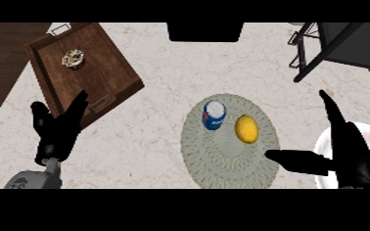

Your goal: Pick the lemon from the placemat and place it in the tiered shelf

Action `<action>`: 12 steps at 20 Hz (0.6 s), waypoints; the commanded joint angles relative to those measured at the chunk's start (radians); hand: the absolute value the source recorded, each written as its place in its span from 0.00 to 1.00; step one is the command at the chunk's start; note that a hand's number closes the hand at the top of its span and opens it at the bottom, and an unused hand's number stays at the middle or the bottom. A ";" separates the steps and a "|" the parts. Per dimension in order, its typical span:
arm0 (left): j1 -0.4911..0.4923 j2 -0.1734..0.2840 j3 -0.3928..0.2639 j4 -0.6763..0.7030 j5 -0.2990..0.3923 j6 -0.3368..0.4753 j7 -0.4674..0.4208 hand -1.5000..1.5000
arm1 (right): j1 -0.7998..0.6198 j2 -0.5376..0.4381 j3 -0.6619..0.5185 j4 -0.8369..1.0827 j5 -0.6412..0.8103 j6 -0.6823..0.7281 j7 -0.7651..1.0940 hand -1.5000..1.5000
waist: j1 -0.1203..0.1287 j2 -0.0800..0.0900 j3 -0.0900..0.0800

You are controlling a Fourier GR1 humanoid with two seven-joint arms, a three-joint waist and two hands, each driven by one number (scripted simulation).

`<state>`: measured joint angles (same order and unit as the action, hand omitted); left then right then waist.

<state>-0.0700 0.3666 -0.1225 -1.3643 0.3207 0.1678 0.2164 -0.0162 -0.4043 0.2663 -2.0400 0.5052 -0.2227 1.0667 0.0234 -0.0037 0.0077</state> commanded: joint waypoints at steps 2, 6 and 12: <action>0.048 -0.066 -0.058 0.007 -0.024 0.005 -0.008 0.50 | -0.182 0.096 0.037 0.163 0.067 0.056 0.208 0.00 | 0.006 0.009 -0.010; -0.039 -0.021 0.011 0.048 0.010 -0.015 0.061 0.50 | -0.215 0.151 0.084 0.234 0.092 0.111 0.219 0.00 | -0.014 0.008 -0.009; -0.010 -0.055 0.000 0.038 -0.014 -0.006 0.034 0.50 | -0.226 0.227 0.095 0.308 0.168 0.117 0.260 0.00 | -0.024 0.006 -0.009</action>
<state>-0.0644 0.3588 -0.1030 -1.3865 0.3034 0.1644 0.2352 -0.2061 -0.2265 0.3554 -1.7743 0.6344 -0.1373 1.1516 0.0126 -0.0069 0.0115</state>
